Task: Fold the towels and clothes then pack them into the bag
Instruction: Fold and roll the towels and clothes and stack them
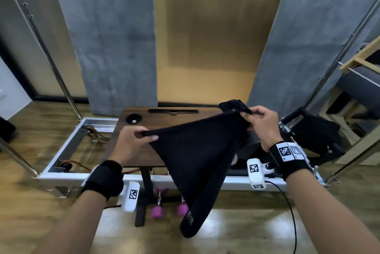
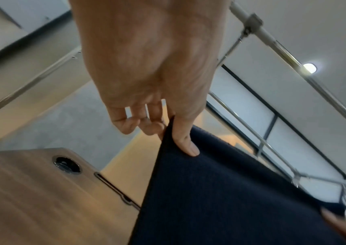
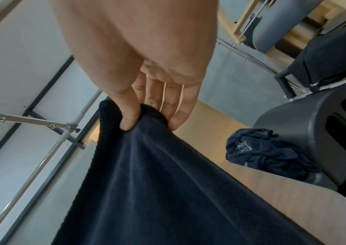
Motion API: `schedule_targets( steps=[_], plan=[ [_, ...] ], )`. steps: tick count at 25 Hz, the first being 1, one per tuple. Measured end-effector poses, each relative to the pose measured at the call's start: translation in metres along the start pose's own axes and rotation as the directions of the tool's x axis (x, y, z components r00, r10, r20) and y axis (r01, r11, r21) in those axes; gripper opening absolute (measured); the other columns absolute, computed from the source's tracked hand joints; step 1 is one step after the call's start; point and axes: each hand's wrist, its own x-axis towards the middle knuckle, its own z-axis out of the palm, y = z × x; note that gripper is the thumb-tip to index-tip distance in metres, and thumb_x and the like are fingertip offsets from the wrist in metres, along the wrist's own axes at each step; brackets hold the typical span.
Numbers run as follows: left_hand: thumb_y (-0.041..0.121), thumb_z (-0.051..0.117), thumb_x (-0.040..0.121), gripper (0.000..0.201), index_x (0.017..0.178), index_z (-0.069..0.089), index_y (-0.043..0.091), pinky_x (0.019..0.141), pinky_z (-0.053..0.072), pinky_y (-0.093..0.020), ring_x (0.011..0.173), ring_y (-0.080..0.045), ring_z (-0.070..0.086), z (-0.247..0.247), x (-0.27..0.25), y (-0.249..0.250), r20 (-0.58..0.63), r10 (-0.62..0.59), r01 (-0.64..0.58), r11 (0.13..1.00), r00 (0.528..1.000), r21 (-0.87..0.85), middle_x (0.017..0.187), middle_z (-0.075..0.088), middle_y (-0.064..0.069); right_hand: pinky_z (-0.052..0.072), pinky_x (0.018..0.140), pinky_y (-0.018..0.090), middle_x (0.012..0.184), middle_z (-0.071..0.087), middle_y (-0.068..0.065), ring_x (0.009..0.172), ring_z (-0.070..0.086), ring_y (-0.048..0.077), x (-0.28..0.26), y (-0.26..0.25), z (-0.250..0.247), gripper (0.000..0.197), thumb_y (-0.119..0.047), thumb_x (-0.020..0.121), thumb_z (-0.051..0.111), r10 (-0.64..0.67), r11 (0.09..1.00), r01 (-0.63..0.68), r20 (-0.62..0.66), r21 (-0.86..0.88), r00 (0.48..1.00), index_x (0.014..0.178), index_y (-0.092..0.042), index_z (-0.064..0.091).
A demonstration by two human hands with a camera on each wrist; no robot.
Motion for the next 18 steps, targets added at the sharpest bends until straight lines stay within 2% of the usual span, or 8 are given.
schedule_targets(
  steps=[2, 5, 6, 8, 11, 14, 16, 18],
  plan=[
    [0.019, 0.094, 0.077, 0.018, 0.072, 0.080, 0.029, 0.057, 0.040, -0.011, 0.056, 0.005, 0.054, -0.012, 0.005, 0.000, -0.093, 0.002, -0.014, 0.992, 0.996, -0.129, 0.061, 0.066, 0.017, 0.057, 0.064, 0.033, 0.087, 0.079, 0.013, 0.079, 0.070, 0.019, -0.002, 0.009, 0.000, 0.013, -0.015, 0.085, 0.085, 0.034, 0.999, -0.034, -0.021, -0.015, 0.999, 0.090, -0.007, 0.075],
    [0.019, 0.093, 0.078, 0.016, 0.078, 0.079, 0.012, 0.048, 0.043, -0.012, 0.050, -0.011, 0.067, -0.019, 0.011, 0.001, -0.151, -0.053, 0.009, 0.960, 0.987, -0.278, 0.062, 0.073, -0.001, 0.055, 0.064, 0.033, 0.093, 0.078, 0.018, 0.080, 0.069, 0.020, -0.006, 0.022, 0.000, 0.018, -0.018, 0.086, 0.085, 0.058, 0.997, -0.060, -0.034, -0.049, 0.998, 0.093, -0.004, 0.077],
    [0.019, 0.092, 0.080, 0.018, 0.081, 0.078, 0.007, 0.046, 0.044, -0.014, 0.054, -0.018, 0.073, -0.019, 0.013, 0.000, -0.164, -0.074, 0.020, 0.951, 0.984, -0.309, 0.066, 0.075, -0.008, 0.056, 0.064, 0.032, 0.093, 0.078, 0.018, 0.079, 0.070, 0.020, -0.006, 0.025, 0.001, 0.017, -0.019, 0.087, 0.084, 0.060, 0.997, -0.062, -0.036, -0.053, 0.998, 0.093, -0.004, 0.077],
    [0.015, 0.086, 0.086, 0.019, 0.089, 0.076, 0.000, 0.044, 0.048, -0.018, 0.069, -0.027, 0.080, -0.019, 0.016, -0.003, -0.194, -0.117, 0.038, 0.929, 0.974, -0.369, 0.074, 0.078, -0.011, 0.055, 0.060, 0.029, 0.089, 0.078, 0.015, 0.079, 0.070, 0.020, -0.005, 0.029, 0.004, 0.015, -0.020, 0.088, 0.082, 0.059, 0.997, -0.061, -0.034, -0.055, 0.998, 0.092, -0.006, 0.078],
    [0.010, 0.076, 0.096, 0.003, 0.095, 0.078, 0.008, 0.048, 0.057, -0.025, 0.083, -0.032, 0.081, -0.015, 0.025, -0.007, -0.221, -0.156, 0.036, 0.883, 0.963, -0.468, 0.084, 0.079, -0.005, 0.055, 0.059, 0.029, 0.087, 0.077, 0.014, 0.078, 0.069, 0.020, 0.003, 0.034, 0.013, 0.016, -0.022, 0.090, 0.081, 0.046, 0.998, -0.047, -0.030, -0.033, 0.998, 0.093, -0.007, 0.079],
    [0.011, 0.073, 0.099, 0.008, 0.096, 0.079, 0.016, 0.055, 0.062, -0.028, 0.085, -0.026, 0.081, -0.007, 0.041, -0.014, -0.283, -0.195, 0.030, 0.867, 0.939, -0.497, 0.088, 0.079, 0.000, 0.052, 0.061, 0.031, 0.075, 0.070, 0.015, 0.068, 0.062, 0.018, 0.016, 0.038, 0.026, 0.011, -0.025, 0.089, 0.082, 0.009, 0.999, -0.011, -0.047, -0.043, 0.999, 0.086, -0.014, 0.081],
    [0.018, 0.078, 0.097, 0.015, 0.091, 0.080, 0.032, 0.066, 0.062, -0.028, 0.085, -0.016, 0.077, -0.001, 0.059, -0.023, -0.375, -0.215, 0.039, 0.904, 0.902, -0.425, 0.087, 0.077, 0.003, 0.044, 0.052, 0.030, 0.061, 0.056, 0.011, 0.053, 0.049, 0.018, 0.031, 0.045, 0.038, 0.013, -0.026, 0.090, 0.082, 0.028, 0.999, -0.029, -0.055, -0.020, 0.998, 0.084, -0.014, 0.080],
    [0.032, 0.084, 0.091, 0.020, 0.078, 0.079, 0.047, 0.080, 0.057, -0.027, 0.082, -0.007, 0.070, 0.005, 0.080, -0.035, -0.461, -0.205, 0.065, 0.951, 0.863, -0.301, 0.086, 0.075, 0.008, 0.044, 0.045, 0.029, 0.057, 0.062, 0.012, 0.044, 0.052, 0.021, 0.048, 0.056, 0.053, 0.017, -0.028, 0.094, 0.077, 0.100, 0.994, -0.099, -0.004, 0.034, 0.995, 0.092, -0.011, 0.076]
  ],
)
